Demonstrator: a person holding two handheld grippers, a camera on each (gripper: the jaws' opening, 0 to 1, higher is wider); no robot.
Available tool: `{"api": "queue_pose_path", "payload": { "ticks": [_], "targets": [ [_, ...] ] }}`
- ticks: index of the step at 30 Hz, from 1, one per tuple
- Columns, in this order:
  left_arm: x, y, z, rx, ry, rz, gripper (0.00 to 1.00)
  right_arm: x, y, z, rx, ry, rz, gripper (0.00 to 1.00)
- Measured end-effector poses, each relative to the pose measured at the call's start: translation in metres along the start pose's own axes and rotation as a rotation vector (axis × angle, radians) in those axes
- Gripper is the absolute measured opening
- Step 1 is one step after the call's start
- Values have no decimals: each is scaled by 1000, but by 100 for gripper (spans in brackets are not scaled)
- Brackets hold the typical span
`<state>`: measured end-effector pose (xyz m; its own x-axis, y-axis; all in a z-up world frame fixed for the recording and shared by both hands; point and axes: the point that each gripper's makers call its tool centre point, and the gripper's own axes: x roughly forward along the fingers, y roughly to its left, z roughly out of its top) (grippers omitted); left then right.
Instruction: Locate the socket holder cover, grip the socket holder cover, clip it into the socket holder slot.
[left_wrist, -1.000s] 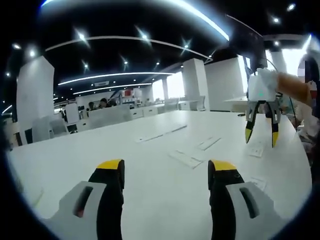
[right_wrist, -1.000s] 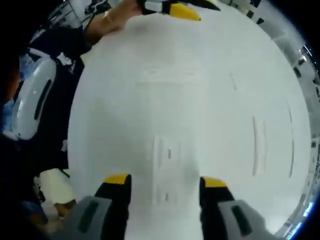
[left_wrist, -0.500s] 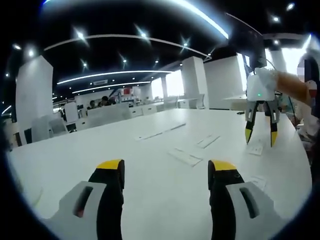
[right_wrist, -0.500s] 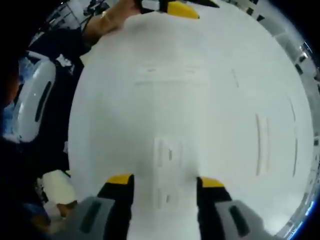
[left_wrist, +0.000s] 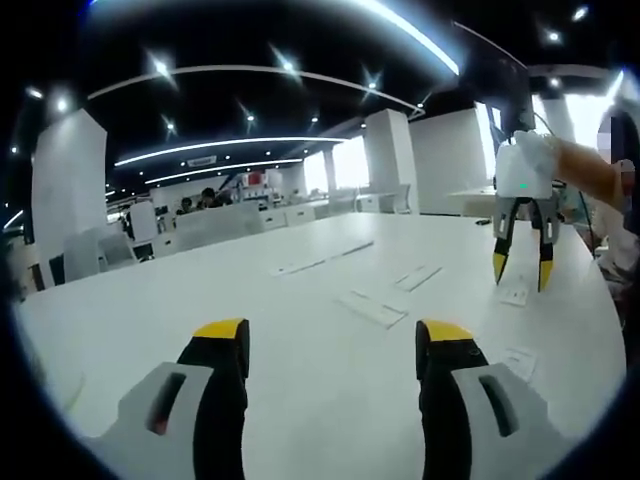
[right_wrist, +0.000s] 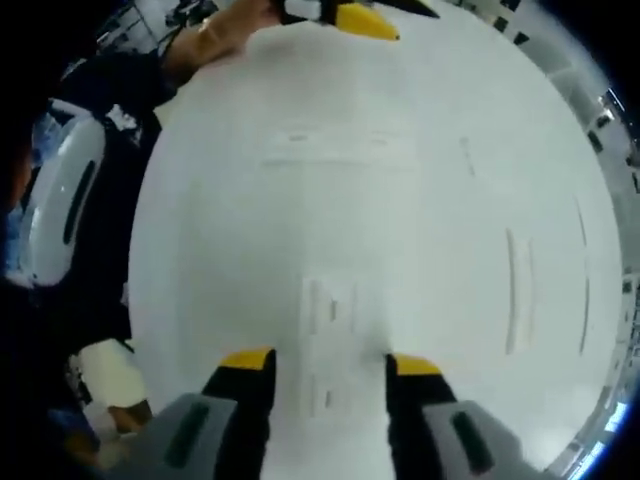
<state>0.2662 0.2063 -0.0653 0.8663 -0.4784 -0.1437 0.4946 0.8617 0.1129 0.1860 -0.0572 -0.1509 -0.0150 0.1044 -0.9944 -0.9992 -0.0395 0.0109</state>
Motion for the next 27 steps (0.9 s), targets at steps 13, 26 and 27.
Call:
{"api": "queue_pose_path", "payload": {
  "ticks": [13, 26, 27],
  "targets": [
    [0, 0, 3, 3, 1, 3, 67, -3, 3, 2, -19, 2, 1, 37],
    [3, -1, 3, 1, 4, 0, 67, -3, 2, 2, -46, -8, -1, 28],
    [3, -1, 3, 1, 4, -1, 67, -3, 2, 2, -45, -9, -1, 28]
  ]
}}
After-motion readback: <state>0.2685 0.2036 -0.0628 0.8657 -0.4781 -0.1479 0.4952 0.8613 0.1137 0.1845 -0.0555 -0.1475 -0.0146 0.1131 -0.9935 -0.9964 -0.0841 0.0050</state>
